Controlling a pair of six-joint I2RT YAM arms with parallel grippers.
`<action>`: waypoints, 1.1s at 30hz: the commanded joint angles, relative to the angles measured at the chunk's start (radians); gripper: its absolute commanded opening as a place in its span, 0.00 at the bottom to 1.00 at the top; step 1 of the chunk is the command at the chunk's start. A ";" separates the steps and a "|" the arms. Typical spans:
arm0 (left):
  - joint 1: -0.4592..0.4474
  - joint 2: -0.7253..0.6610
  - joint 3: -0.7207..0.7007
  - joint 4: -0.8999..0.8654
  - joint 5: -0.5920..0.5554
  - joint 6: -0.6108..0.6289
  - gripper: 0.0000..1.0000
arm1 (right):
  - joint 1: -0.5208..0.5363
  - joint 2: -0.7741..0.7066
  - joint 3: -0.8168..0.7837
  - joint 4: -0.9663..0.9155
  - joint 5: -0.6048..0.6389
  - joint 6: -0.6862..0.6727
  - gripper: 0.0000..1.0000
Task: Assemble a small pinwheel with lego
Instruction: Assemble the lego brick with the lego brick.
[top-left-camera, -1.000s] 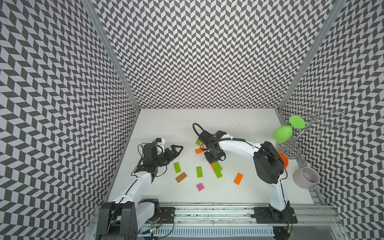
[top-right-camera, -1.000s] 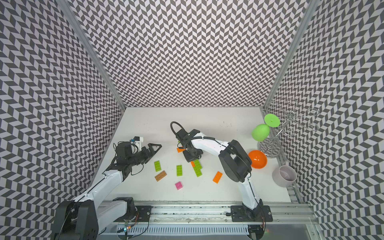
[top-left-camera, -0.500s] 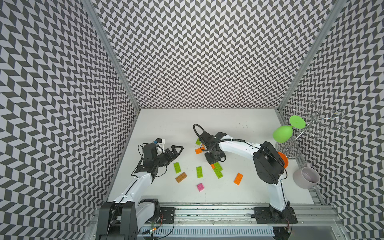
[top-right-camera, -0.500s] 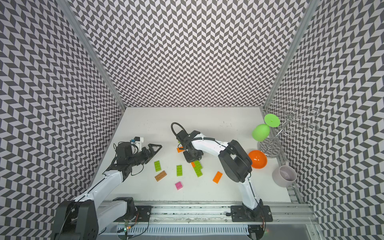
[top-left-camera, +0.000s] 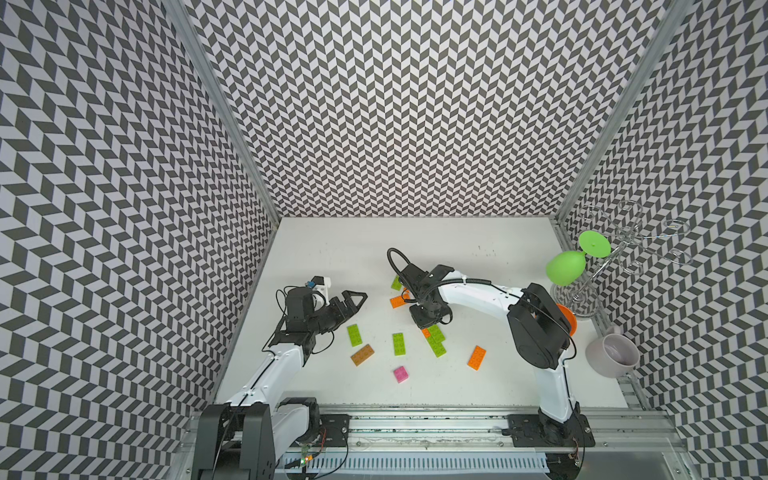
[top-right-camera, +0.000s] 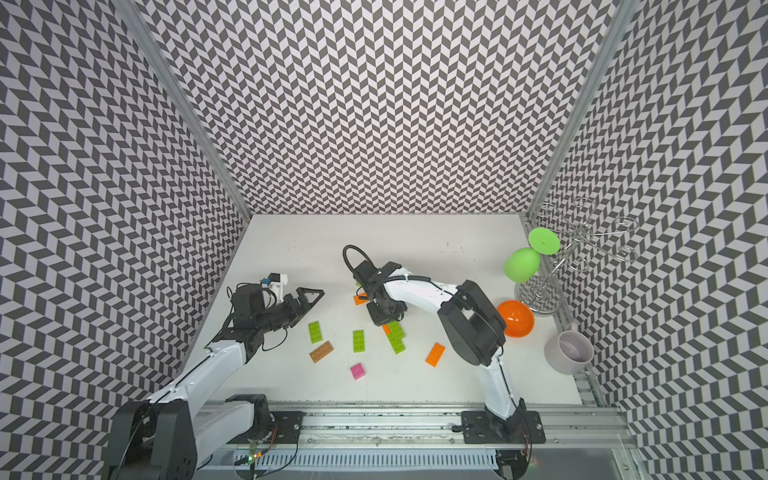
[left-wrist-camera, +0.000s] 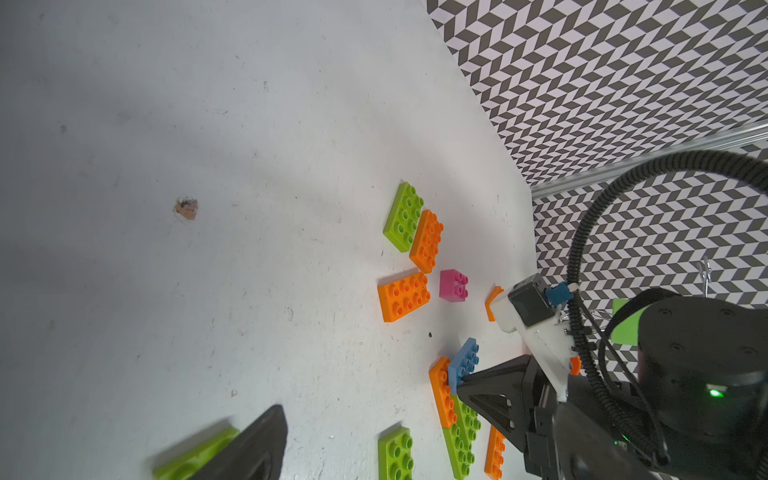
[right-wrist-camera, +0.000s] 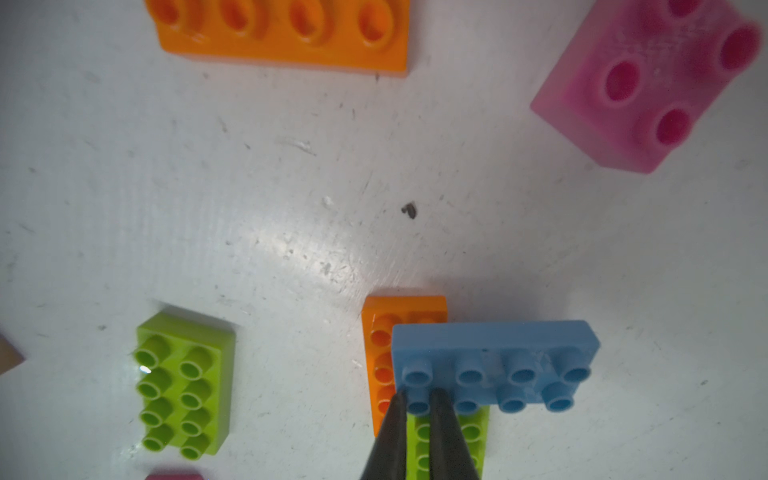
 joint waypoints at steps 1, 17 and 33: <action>0.005 -0.012 0.027 -0.011 0.008 0.030 0.99 | -0.005 0.056 0.011 -0.056 -0.003 0.006 0.12; -0.176 0.020 0.094 -0.104 -0.177 0.062 1.00 | -0.014 0.105 -0.025 -0.029 0.004 -0.003 0.12; -0.175 0.037 0.065 -0.054 -0.150 0.057 1.00 | -0.014 0.034 0.138 -0.086 -0.008 -0.009 0.14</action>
